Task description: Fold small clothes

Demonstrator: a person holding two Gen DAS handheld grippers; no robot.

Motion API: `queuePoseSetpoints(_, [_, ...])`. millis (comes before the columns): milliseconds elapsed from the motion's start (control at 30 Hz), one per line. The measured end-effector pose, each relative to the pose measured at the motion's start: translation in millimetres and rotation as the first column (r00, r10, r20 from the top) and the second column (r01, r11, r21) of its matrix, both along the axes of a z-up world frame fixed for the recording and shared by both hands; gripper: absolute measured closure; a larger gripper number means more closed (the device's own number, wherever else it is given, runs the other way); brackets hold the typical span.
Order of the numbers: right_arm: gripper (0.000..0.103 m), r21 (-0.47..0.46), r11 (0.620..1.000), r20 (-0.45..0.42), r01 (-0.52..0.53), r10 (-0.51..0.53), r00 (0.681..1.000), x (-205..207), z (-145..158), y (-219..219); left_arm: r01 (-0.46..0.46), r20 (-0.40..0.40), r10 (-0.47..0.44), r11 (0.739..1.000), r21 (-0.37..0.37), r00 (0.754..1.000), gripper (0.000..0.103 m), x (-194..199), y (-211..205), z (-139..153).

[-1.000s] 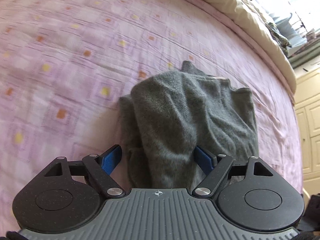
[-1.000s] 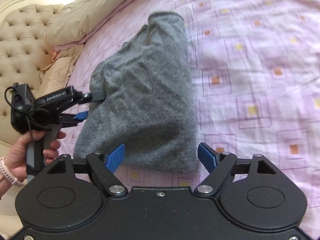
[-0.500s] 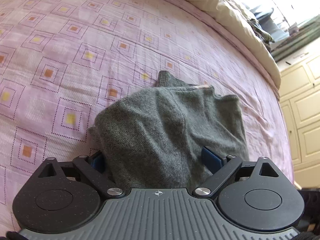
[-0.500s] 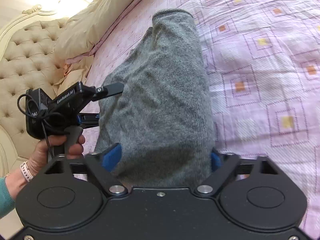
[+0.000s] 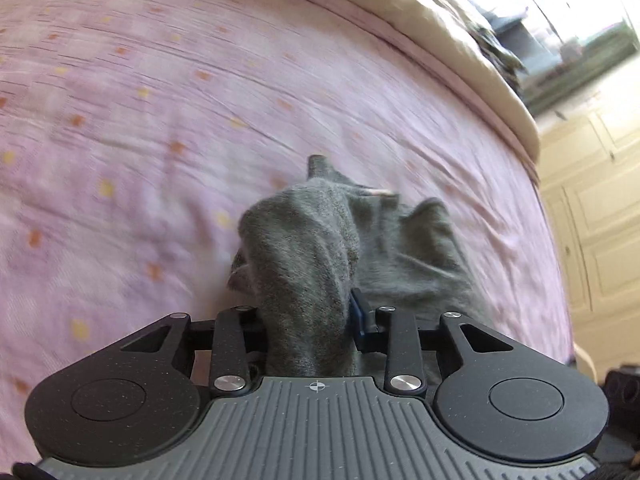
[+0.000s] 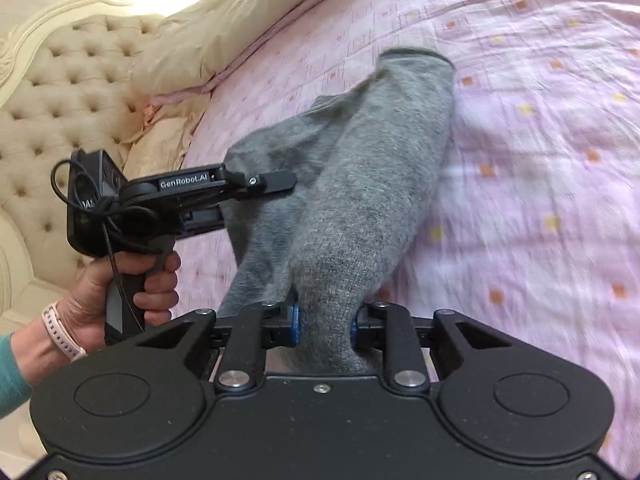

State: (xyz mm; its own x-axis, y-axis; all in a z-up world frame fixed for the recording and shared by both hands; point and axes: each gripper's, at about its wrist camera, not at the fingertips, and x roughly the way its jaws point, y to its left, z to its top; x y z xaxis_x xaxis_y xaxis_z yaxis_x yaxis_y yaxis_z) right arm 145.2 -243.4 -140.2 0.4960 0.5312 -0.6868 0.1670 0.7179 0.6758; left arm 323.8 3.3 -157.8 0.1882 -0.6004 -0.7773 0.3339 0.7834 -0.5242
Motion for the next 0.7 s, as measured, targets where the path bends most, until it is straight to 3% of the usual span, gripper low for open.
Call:
queuePoseSetpoints(267, [0.071,-0.040,0.999,-0.097,-0.014,0.010,0.995,-91.2,12.4,-35.3,0.138,-0.032,-0.138,0.990,-0.008,0.990,0.070,-90.3,-40.7,2.5])
queuePoseSetpoints(367, [0.063,-0.132,0.991,-0.174,0.001,-0.024,0.984,-114.7,3.1,-47.7,0.138,0.000,-0.139,0.985,0.103,0.990,0.070,-103.0,-49.7,-11.8])
queuePoseSetpoints(467, [0.063,-0.292,0.956,-0.265,-0.022,-0.059,0.962,-126.9,-9.4,-52.5,0.100,0.032,-0.108,0.977,0.190,0.994,0.059,-94.9,-48.0,-28.1])
queuePoseSetpoints(533, [0.062,-0.296,0.955,-0.250,0.003,-0.080,0.965,-133.8,-8.0,-57.2,0.086,0.057,-0.100,0.976,0.200,0.993,0.057,-88.4,-49.1,-28.3])
queuePoseSetpoints(700, [0.046,-0.309,0.951,-0.125,-0.011,-0.029,0.992,-144.8,12.3,-55.9,0.074,0.115,-0.112,0.954,0.292,0.987,0.049,-74.6,-59.5,-21.3])
